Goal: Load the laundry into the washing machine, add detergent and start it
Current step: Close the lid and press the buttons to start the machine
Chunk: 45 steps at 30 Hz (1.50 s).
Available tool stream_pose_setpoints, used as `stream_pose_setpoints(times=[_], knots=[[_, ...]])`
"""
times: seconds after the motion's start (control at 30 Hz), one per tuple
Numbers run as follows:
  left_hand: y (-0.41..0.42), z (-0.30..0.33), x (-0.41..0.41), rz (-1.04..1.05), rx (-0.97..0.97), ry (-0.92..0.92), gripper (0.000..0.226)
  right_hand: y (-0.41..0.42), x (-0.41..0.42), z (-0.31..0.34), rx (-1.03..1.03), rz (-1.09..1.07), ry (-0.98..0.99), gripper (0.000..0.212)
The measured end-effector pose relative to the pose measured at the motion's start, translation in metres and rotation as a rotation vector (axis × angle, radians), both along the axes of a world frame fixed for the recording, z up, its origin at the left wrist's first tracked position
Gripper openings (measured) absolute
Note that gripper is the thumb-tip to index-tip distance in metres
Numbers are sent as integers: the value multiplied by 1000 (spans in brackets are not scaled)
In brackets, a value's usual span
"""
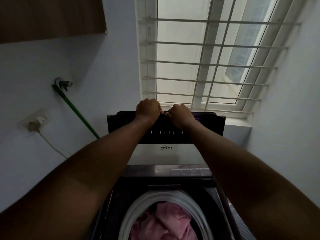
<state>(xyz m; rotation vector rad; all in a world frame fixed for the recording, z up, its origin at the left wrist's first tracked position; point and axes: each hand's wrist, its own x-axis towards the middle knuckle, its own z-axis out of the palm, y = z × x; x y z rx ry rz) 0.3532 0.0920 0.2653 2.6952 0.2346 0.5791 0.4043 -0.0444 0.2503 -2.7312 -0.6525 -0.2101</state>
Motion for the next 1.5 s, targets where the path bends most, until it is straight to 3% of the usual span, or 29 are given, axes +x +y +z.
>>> stream_pose_setpoints(times=[0.4, 0.57, 0.8, 1.27, 1.5], knots=[[-9, 3, -57, -101, -22, -3, 14, -15, -56, 10, -34, -36, -57, 26], [6, 3, -80, -261, -39, 177, 26, -17, -79, 22, -172, 7, 38, 26], [9, 5, -98, -328, 120, 398, 51, -21, -103, 42, -328, 76, 201, 29], [-4, 1, -129, -311, 85, 434, 45, -43, -150, 50, -382, 170, 171, 31], [-7, -4, -146, -349, 222, 462, 51, -53, -165, 48, -408, 220, 201, 36]])
